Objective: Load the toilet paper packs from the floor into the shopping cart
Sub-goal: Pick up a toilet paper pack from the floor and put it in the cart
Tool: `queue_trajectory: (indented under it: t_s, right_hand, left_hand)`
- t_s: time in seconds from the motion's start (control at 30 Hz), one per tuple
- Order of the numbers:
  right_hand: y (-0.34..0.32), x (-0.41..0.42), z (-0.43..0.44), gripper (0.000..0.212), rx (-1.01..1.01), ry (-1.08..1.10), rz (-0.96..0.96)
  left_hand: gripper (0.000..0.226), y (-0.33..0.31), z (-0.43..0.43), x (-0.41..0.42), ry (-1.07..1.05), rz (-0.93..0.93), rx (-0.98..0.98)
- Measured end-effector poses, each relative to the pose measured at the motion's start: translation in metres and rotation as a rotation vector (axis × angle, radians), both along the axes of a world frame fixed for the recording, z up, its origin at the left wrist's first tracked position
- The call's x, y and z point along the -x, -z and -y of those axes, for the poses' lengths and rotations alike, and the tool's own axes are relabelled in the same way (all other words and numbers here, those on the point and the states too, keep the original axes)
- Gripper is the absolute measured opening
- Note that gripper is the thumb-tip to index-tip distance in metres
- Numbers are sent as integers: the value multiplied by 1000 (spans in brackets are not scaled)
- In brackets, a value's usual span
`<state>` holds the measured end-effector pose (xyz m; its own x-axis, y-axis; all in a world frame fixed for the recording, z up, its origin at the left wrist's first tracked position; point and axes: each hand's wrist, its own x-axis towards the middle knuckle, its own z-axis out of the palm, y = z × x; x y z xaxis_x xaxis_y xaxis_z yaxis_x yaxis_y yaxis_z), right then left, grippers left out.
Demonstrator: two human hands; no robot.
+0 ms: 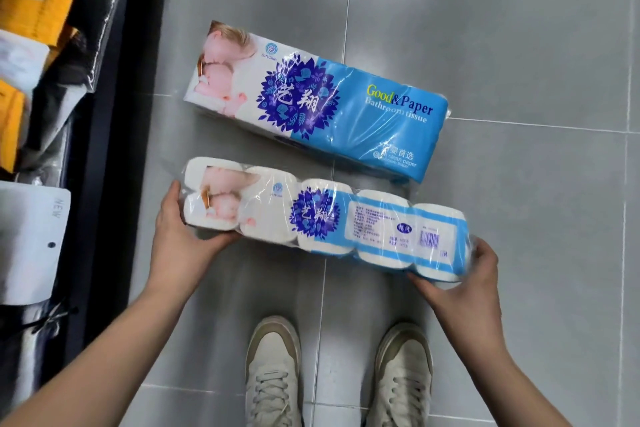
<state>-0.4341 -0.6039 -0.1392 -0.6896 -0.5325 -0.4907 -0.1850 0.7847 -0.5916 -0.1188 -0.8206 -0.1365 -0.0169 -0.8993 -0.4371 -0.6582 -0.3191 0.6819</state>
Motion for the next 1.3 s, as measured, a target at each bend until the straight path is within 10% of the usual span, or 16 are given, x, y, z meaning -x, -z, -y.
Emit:
queue_trajectory:
  t_s: [0.3,0.73,1.3]
  right_hand:
    - [7,14,18,131,-215,-590,-386]
    - [-21,19,59,116,-242,-639,-340]
    - [-316,58,116,111,-65,-653,-478]
  left_hand:
    - [135,-6,7,6,412,473,107]
    - [101,-29,27,27,542,532,7]
    - [102,-314,54,42,414,455,231]
